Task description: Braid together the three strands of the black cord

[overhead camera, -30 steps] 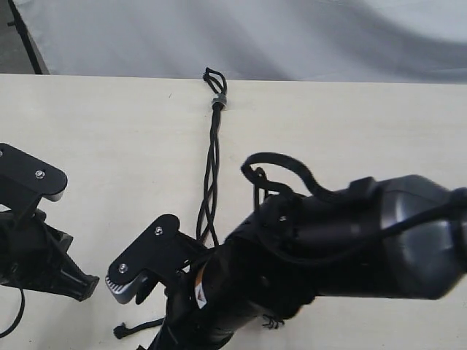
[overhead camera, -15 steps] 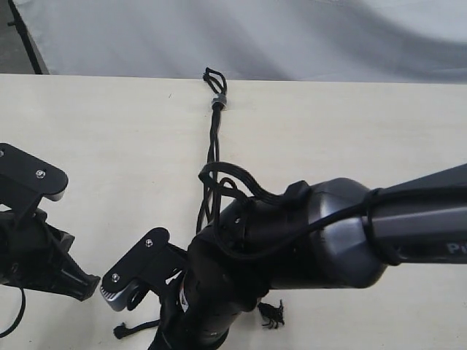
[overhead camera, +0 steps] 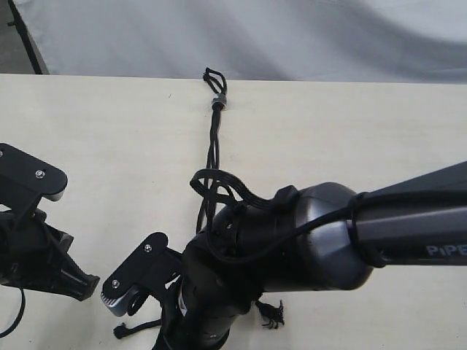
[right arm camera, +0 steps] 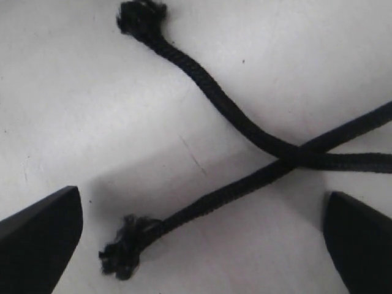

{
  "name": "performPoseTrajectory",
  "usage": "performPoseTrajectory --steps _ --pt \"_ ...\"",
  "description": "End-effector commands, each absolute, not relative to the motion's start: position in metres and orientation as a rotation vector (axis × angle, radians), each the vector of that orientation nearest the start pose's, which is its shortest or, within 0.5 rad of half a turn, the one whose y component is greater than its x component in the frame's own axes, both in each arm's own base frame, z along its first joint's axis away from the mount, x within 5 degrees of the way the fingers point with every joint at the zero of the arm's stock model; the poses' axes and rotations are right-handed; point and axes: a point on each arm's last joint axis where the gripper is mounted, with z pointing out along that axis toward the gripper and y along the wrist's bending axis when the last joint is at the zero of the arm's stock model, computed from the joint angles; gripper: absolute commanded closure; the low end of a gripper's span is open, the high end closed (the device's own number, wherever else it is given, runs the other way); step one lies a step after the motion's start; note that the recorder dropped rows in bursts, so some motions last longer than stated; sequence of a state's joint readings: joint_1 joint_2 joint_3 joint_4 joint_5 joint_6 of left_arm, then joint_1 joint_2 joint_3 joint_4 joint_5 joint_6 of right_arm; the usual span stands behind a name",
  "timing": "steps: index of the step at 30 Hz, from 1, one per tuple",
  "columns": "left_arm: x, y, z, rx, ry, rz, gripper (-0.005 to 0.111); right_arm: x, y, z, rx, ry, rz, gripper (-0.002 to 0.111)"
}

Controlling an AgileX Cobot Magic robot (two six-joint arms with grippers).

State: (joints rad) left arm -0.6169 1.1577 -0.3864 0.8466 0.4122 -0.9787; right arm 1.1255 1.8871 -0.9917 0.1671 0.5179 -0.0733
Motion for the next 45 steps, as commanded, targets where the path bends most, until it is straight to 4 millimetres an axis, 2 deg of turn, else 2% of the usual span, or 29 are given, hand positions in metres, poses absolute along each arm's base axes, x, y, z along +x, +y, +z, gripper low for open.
performPoseTrajectory --steps 1,3,9,13,17,21,24,27,31,37,41,45 --pt "0.160 -0.079 0.183 0.385 2.455 0.052 0.107 0.135 0.306 0.120 -1.519 2.577 0.296 0.016" --pt "0.160 -0.079 0.183 0.385 2.455 0.054 0.107 0.135 0.306 0.120 -1.517 2.581 0.297 0.027" --pt "0.160 -0.079 0.183 0.388 2.455 0.055 0.107 0.136 0.305 0.120 -1.537 2.564 0.284 0.080" --pt "0.160 -0.079 0.183 0.388 2.455 0.055 0.107 0.137 0.304 0.120 -1.562 2.541 0.263 0.107" --pt "0.160 -0.079 0.183 0.388 2.455 0.055 0.107 0.139 0.303 0.124 -1.617 2.503 0.216 0.109" --pt "0.160 -0.079 0.183 0.391 2.454 0.054 0.107 0.144 0.303 0.149 -1.678 2.438 0.143 0.109" --pt "0.160 -0.079 0.183 0.391 2.454 0.054 0.107 0.149 0.303 0.167 -1.708 2.321 0.101 0.109" --pt "0.160 -0.079 0.183 0.391 2.454 0.054 0.107 0.159 0.298 0.174 -1.806 2.153 -0.064 0.109" --pt "0.161 -0.079 0.183 0.395 2.452 0.053 0.107 0.181 0.289 0.164 -1.890 2.060 -0.246 0.109" --pt "0.161 -0.079 0.183 0.395 2.452 0.053 0.107 0.208 0.278 0.132 -1.951 2.091 -0.294 0.109" --pt "0.161 -0.079 0.183 0.395 2.452 0.053 0.107 0.206 0.278 0.126 -1.912 2.172 -0.246 0.109" --pt "0.161 -0.079 0.183 0.395 2.452 0.053 0.107 0.196 0.280 0.129 -1.914 2.217 -0.199 0.109"
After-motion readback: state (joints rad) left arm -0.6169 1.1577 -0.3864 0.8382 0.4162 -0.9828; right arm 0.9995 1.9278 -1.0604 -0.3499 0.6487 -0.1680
